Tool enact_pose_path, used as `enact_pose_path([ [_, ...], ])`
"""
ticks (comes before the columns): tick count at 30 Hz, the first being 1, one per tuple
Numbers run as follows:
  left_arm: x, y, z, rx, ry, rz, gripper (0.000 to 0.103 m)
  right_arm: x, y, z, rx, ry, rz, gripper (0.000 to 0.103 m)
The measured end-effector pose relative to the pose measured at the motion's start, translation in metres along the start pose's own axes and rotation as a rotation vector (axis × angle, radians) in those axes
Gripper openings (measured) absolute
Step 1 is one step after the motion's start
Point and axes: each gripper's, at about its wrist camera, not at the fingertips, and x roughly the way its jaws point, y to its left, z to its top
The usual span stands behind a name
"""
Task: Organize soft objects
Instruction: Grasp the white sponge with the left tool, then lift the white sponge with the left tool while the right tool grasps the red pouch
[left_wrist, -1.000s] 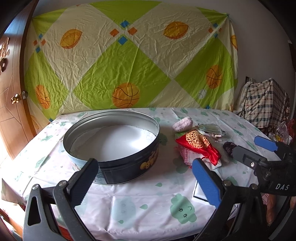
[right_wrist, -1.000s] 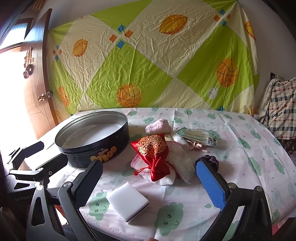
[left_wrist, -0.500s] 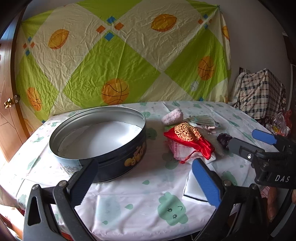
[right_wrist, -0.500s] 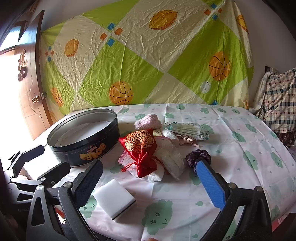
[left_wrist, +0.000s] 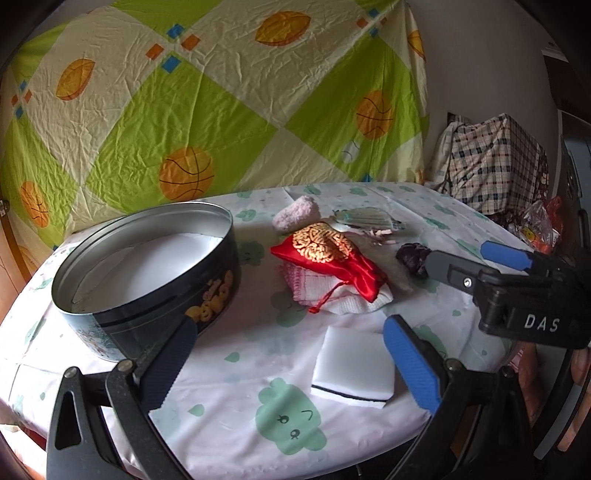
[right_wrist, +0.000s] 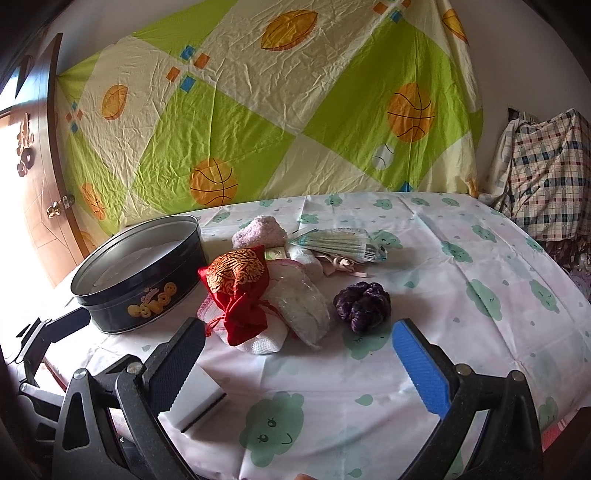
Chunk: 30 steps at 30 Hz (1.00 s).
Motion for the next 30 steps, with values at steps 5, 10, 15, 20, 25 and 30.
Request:
enact_pose_path([
  [5, 0.014, -0.016, -0.003, 0.031, 0.028, -0.036, 0.103, 0.003, -0.014, 0.0, 0.032, 0.002, -0.017, 0.102],
  [10, 0.03, -0.028, -0.009, 0.056, 0.074, -0.064, 0.103, 0.007, -0.022, -0.002, 0.047, 0.009, -0.027, 0.102],
  [15, 0.044, -0.035, -0.016, 0.075, 0.114, -0.087, 0.096, 0.012, -0.024, -0.005, 0.05, 0.02, -0.028, 0.102],
  [20, 0.056, -0.029, -0.022, 0.048, 0.166, -0.156, 0.057, 0.015, -0.023, -0.006, 0.046, 0.02, -0.033, 0.102],
  [25, 0.052, -0.025, -0.025, 0.035, 0.136, -0.173, 0.056, 0.024, -0.019, -0.008, 0.024, 0.011, -0.04, 0.102],
  [30, 0.05, -0.002, -0.021, -0.025, 0.093, -0.126, 0.055, 0.038, -0.005, 0.002, -0.03, -0.011, -0.042, 0.102],
])
